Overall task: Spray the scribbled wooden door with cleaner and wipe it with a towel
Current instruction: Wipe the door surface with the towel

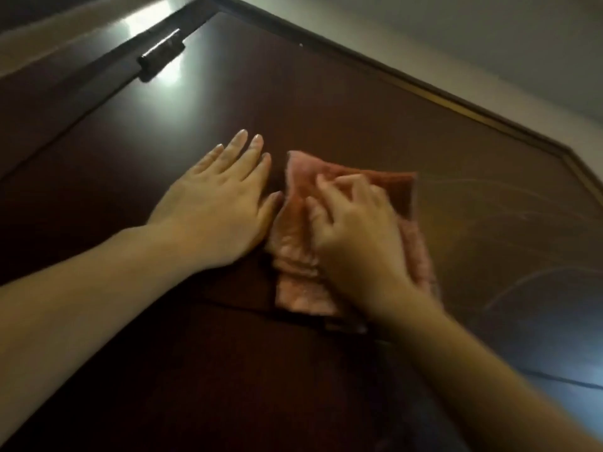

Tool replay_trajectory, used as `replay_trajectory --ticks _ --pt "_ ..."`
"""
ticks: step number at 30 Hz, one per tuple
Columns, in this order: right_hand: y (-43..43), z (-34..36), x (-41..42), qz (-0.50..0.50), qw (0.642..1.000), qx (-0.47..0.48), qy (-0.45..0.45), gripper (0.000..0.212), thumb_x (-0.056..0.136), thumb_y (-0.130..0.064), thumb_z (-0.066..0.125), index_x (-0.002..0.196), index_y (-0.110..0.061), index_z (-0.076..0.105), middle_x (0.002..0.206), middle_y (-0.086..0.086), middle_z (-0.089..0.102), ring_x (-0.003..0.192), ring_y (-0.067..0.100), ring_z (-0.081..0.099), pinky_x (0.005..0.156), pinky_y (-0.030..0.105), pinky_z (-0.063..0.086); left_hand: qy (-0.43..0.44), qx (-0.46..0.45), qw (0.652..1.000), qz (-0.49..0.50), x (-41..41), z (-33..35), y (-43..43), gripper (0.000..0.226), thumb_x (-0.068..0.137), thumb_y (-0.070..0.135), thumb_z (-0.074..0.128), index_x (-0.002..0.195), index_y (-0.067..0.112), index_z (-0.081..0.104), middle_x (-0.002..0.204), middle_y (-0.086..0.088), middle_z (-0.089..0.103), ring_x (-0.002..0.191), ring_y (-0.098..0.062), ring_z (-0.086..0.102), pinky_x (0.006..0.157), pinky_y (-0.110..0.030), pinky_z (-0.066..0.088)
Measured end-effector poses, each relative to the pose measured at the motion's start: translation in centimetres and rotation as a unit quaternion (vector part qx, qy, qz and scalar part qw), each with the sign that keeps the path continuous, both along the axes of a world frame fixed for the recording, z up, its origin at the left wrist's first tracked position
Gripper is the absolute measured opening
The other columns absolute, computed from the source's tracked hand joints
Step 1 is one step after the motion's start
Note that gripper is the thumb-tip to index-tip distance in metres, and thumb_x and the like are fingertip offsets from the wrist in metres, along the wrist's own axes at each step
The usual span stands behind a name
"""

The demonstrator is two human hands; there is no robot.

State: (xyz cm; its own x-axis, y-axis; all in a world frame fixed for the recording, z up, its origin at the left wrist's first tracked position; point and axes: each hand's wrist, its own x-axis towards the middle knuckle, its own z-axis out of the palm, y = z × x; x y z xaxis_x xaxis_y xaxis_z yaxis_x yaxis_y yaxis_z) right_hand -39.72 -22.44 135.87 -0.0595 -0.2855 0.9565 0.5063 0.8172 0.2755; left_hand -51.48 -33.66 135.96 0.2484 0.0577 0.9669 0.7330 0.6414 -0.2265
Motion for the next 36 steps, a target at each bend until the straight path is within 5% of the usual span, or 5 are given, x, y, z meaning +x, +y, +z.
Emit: replay_trajectory --ticks 3,8,18,26,36 --pt "-0.3 -1.9 0.1 0.026 0.997 0.016 -0.067 0.062 0.087 -0.048 0.019 0.145 -0.027 0.028 0.152 0.005 0.026 0.140 0.026 0.017 0.115 0.048 0.008 0.065 -0.002 0.998 0.001 -0.1 0.1 0.4 0.070 0.085 0.038 0.016 0.130 -0.007 0.047 0.136 -0.027 0.044 0.127 -0.043 0.040 0.103 -0.052 0.031" --pt "2.8 -0.3 2.7 -0.019 0.989 0.018 -0.147 0.064 0.092 -0.057 0.025 0.148 -0.034 0.003 0.157 -0.005 -0.006 0.143 0.015 -0.010 0.113 0.047 -0.010 0.016 -0.018 0.998 0.066 2.5 -0.3 3.3 0.059 0.082 0.020 0.024 0.112 -0.019 0.056 0.116 -0.040 0.054 0.106 -0.058 0.051 0.083 -0.066 0.040" --pt "10.4 8.5 9.3 -0.057 0.992 -0.050 -0.100 0.055 0.096 -0.049 0.021 0.148 -0.030 0.013 0.157 -0.008 0.004 0.144 0.014 0.003 0.115 0.043 0.004 -0.060 0.018 0.997 0.038 7.2 3.0 8.7 0.061 0.091 0.039 -0.007 0.149 0.021 0.000 0.157 -0.001 -0.006 0.144 -0.017 -0.008 0.117 -0.040 -0.001" --pt "14.1 12.5 11.5 -0.020 0.986 -0.163 0.013 0.048 0.096 -0.047 0.021 0.141 -0.032 0.028 0.151 -0.001 0.027 0.137 0.028 0.023 0.111 0.058 0.012 -0.084 0.011 0.996 0.014 7.5 2.4 8.8 0.057 0.097 0.044 0.009 0.148 0.024 -0.005 0.157 0.003 -0.011 0.143 -0.013 -0.012 0.116 -0.035 -0.007" --pt "9.3 8.6 7.3 -0.009 0.997 0.005 -0.070 0.054 0.095 -0.051 0.023 0.146 -0.033 0.020 0.157 -0.006 0.011 0.143 0.018 0.007 0.113 0.048 0.004 -0.105 -0.008 0.990 0.099 8.2 2.0 7.9 0.074 0.078 0.040 -0.016 0.148 0.019 -0.006 0.156 -0.004 -0.015 0.143 -0.018 -0.011 0.117 -0.037 -0.001"
